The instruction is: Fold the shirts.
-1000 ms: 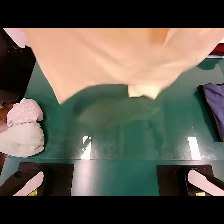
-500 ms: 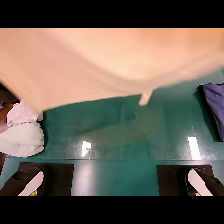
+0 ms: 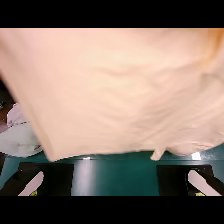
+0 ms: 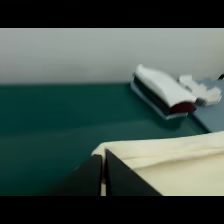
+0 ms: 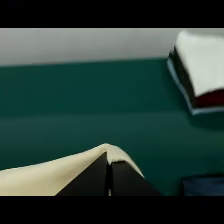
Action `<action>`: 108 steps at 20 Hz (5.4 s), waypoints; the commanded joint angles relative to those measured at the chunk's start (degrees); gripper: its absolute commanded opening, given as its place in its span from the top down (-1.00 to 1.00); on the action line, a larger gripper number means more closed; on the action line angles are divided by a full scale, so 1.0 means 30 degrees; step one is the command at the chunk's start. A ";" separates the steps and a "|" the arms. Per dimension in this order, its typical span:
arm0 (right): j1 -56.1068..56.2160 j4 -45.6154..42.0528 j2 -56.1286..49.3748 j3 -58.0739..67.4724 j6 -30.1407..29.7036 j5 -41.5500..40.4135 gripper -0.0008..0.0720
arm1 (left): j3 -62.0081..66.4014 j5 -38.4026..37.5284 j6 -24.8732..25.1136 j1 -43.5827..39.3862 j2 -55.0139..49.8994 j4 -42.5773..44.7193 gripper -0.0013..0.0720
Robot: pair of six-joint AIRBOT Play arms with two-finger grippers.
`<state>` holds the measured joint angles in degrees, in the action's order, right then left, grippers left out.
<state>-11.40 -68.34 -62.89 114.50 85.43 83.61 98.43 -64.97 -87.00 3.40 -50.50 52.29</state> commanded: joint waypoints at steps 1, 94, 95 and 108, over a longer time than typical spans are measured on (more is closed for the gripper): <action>0.1566 -0.0270 -0.4663 -0.0073 0.0437 0.4816 0.94 | -0.5894 -0.1217 -0.0197 0.0015 -0.1647 0.1158 0.91; -0.5085 0.0743 0.6302 -2.8968 -0.3402 0.1588 0.94 | -1.8812 -0.2922 0.5960 0.1078 -0.3555 0.1166 0.91; -0.5078 -0.0102 0.7308 -2.8480 -0.3330 0.2550 0.94 | -1.8833 -0.3497 0.5690 0.1078 -0.2608 0.2142 0.91; -0.0372 -0.0619 0.7286 -2.2105 -0.2477 -0.0262 0.94 | -1.8127 -0.1377 0.3002 0.1078 0.1093 0.1428 0.91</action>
<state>-18.15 -70.50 -34.92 42.61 77.30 86.37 42.06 -74.96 -76.55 6.63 -46.11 58.26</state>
